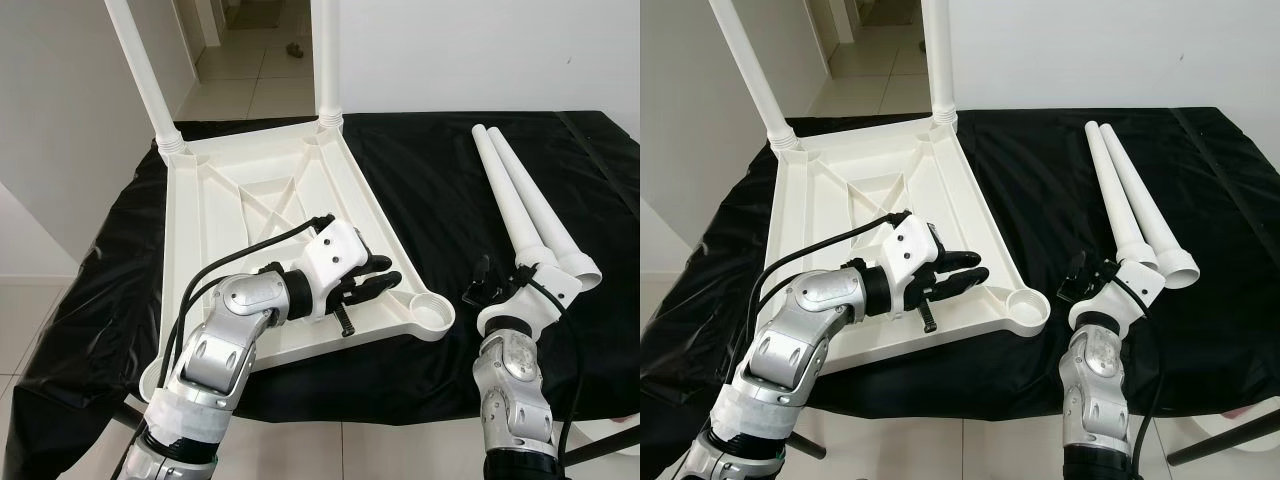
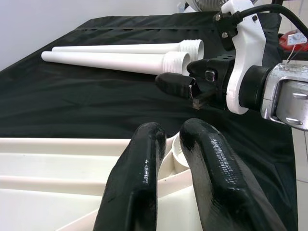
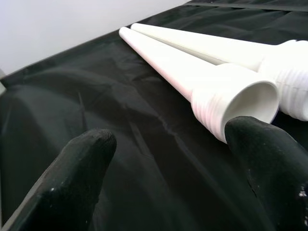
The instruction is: Building children table
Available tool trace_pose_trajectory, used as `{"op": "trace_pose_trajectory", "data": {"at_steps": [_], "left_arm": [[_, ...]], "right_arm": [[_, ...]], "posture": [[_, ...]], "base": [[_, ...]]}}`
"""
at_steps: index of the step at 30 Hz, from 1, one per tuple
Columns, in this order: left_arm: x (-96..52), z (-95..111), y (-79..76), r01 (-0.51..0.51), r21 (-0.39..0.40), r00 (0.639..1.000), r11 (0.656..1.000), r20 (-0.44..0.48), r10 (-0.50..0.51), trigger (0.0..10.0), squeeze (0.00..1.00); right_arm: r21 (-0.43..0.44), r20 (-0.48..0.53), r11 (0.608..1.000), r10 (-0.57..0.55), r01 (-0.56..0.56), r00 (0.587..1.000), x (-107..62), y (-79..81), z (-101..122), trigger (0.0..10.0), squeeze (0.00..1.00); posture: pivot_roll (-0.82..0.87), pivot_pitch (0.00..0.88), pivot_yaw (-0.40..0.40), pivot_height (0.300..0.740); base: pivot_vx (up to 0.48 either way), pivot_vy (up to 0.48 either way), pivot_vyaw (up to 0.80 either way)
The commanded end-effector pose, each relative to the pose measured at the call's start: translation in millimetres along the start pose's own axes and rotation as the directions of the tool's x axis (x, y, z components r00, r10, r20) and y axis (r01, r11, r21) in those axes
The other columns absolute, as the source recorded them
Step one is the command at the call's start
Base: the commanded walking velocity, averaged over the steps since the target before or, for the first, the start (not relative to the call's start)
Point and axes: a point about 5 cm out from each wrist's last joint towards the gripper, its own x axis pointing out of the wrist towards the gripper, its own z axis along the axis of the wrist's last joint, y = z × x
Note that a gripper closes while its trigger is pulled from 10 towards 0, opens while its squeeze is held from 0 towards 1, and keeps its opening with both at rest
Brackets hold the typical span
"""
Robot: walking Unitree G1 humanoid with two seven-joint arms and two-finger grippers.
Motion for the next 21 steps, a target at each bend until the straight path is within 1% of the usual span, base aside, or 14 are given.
{"op": "trace_pose_trajectory", "data": {"at_steps": [1, 7, 15, 21], "left_arm": [[-2.5, -4, 3.0, -0.125, -0.01, 0.992, 0.992, -0.025, 0.125, 10.0, 0.0], [-4.8, -4, 3.7, -0.137, -0.017, 0.99, 0.99, -0.034, 0.136, 10.0, 0.0], [-7.5, -4, 5.4, -0.152, -0.011, 0.988, 0.988, -0.044, 0.151, 10.0, 0.0], [-8.2, -3, 5.7, -0.154, -0.015, 0.987, 0.988, -0.045, 0.153, 10.0, 0.0]], "right_arm": [[0.032, -0.003, 0.999, 0.003, -0.003, 1.0, 3.6, -4.0, -1, 10.0, 0.0], [0.045, -0.003, 0.999, 0.007, -0.007, 1.0, 10.6, -10.1, -1, 10.0, 0.0], [0.055, 0.003, 0.998, 0.018, -0.018, 1.0, 15.5, -12.9, -1, 10.0, 0.0], [0.09, 0.0, 0.995, 0.031, -0.031, 1.0, 20.6, -15.0, -1, 10.0, 0.0]], "posture": [[-0.03, 0.101, 0.079, 0.74], [-0.02, 0.106, 0.077, 0.74], [-0.01, 0.108, 0.077, 0.74], [-0.01, 0.109, 0.076, 0.74]], "base": [[0.0, 0.0, 0.0], [0.0, 0.0, 0.0], [0.0, 0.0, 0.0], [0.0, 0.0, 0.0]]}}
